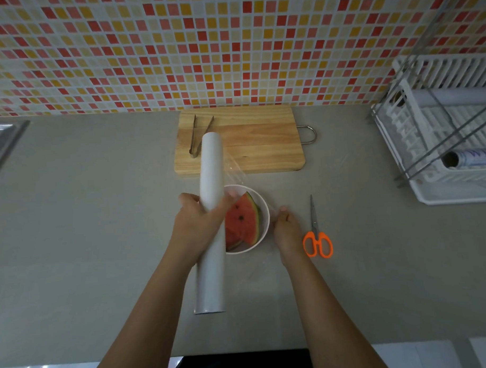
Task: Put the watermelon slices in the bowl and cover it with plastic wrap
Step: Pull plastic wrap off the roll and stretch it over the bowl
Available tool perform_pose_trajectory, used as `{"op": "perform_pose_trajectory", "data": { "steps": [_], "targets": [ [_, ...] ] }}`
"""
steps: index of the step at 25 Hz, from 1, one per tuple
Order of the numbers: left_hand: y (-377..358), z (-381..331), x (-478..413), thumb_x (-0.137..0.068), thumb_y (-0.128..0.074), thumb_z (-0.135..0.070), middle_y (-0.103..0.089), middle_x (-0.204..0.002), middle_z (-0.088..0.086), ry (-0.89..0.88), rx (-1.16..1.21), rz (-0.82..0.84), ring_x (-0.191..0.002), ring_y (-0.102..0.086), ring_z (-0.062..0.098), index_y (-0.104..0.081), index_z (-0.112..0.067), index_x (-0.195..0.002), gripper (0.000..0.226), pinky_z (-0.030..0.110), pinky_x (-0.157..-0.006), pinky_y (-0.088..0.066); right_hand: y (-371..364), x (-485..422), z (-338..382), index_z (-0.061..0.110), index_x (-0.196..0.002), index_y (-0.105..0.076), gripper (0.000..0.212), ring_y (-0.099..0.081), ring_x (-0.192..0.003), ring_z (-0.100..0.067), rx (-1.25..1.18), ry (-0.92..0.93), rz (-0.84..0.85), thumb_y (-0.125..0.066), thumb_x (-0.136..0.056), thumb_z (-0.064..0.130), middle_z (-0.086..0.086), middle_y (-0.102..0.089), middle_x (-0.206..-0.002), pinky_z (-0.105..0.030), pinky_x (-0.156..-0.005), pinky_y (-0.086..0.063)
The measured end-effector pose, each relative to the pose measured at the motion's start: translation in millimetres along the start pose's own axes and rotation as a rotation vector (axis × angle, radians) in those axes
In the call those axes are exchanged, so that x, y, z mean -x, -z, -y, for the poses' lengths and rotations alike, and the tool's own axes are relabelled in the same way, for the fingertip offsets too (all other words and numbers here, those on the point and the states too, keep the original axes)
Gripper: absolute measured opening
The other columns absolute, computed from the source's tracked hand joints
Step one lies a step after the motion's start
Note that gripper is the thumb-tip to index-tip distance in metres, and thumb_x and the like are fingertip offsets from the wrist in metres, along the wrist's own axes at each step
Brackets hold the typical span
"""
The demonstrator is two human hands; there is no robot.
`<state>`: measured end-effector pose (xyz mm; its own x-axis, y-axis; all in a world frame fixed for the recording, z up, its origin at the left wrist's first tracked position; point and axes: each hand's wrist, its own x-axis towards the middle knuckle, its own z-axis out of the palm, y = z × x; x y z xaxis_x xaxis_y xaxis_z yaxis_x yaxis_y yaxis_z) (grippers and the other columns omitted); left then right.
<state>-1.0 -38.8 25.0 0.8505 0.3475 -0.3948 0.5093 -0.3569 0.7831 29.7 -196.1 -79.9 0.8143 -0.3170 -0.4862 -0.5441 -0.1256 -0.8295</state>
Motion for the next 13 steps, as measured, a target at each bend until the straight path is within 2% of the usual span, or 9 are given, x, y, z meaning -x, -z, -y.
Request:
{"op": "perform_pose_trajectory", "data": {
  "steps": [2, 6, 10, 13],
  "targets": [
    [6.2, 4.4, -2.5, -0.072, -0.07, -0.055, -0.057, -0.089, 0.002, -0.03, -0.011, -0.035, -0.077, -0.062, 0.017, -0.042, -0.013, -0.099, 0.057, 0.031, -0.056, -0.047, 0.2, 1.6, -0.8, 0.003, -0.127, -0.051, 0.049, -0.048, -0.123, -0.03, -0.015, 0.012, -0.003, -0.026, -0.101, 0.035, -0.017, -0.054, -0.132, -0.035, -0.1, -0.037],
    [19.2, 12.4, -7.5, -0.084, -0.06, -0.049, -0.063, -0.094, 0.005, -0.039, 0.056, -0.016, -0.083, -0.062, 0.022, -0.058, -0.014, -0.1, 0.039, 0.035, -0.068, -0.051, -2.8, 4.7, 1.6, 0.004, -0.123, -0.054, 0.046, -0.049, -0.121, -0.031, -0.032, 0.063, -0.038, -0.027, -0.101, 0.034, -0.016, -0.057, -0.127, -0.029, -0.089, -0.035],
    [24.0, 22.5, -9.2, -0.091, -0.046, -0.048, -0.061, -0.091, 0.004, -0.013, 0.014, -0.048, -0.079, -0.058, 0.02, -0.059, -0.013, -0.096, 0.037, 0.032, -0.061, -0.042, -8.5, 6.8, 4.7, 0.002, -0.107, -0.058, 0.044, -0.055, -0.111, -0.034, -0.012, 0.12, -0.051, -0.027, -0.1, 0.033, -0.019, -0.062, -0.113, -0.035, -0.087, -0.041],
    [24.0, 29.4, -14.3, -0.093, -0.042, -0.045, -0.058, -0.088, 0.007, -0.048, -0.115, -0.095, -0.077, -0.054, 0.022, -0.057, -0.009, -0.088, 0.04, 0.032, -0.059, -0.037, -9.0, 5.1, 5.1, 0.0, -0.112, -0.057, 0.046, -0.054, -0.113, -0.035, -0.001, 0.086, -0.061, -0.027, -0.1, 0.032, -0.022, -0.061, -0.119, -0.037, -0.093, -0.041]
  ]
}}
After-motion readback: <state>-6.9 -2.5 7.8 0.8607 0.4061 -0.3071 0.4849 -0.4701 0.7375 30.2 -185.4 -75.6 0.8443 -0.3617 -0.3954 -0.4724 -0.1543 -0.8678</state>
